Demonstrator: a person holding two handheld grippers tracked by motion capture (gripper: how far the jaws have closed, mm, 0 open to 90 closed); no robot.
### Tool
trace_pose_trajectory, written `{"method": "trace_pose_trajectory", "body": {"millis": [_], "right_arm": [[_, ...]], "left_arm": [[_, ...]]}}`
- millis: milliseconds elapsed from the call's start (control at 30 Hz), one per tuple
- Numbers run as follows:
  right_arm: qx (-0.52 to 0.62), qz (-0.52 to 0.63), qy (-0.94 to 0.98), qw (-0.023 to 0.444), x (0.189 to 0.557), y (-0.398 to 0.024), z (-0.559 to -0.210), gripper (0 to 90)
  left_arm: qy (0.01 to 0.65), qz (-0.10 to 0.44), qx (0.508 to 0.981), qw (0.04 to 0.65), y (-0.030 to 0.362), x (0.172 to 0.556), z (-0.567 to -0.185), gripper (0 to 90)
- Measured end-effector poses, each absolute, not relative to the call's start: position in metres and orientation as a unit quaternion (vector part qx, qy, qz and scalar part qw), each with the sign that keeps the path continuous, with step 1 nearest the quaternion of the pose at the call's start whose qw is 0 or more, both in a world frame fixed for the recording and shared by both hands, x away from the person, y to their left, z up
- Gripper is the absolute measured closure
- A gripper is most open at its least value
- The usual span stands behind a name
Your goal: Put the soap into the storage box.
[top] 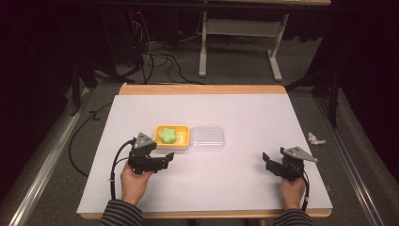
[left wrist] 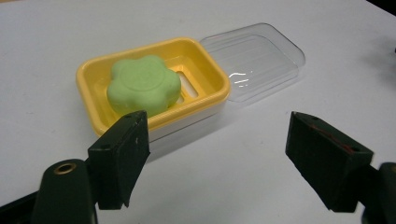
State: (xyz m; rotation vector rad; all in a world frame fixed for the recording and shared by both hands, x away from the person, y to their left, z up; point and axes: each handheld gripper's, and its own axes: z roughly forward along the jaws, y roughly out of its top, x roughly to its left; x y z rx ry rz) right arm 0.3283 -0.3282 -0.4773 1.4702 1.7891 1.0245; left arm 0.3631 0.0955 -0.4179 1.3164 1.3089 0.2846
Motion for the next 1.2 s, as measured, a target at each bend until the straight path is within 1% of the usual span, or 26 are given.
{"method": "trace_pose_trajectory", "body": {"millis": [800,833,1200], "right_arm": [[0.552,0.385,0.675,0.302,0.328,-0.328,-0.477,24.0],[0.552,0.385,0.675,0.302,0.328,-0.328,-0.477,24.0],[0.551,0.385,0.676,0.302,0.328,-0.328,-0.477,24.0]], "left_arm": [[0.564,0.103,0.578,0.58,0.086,0.355,-0.434,22.3],[0.561,0.105,0.587,0.574,0.084,0.355,-0.436,22.3],[0.56,0.11,0.601,0.559,0.079,0.355,-0.449,21.9]]}}
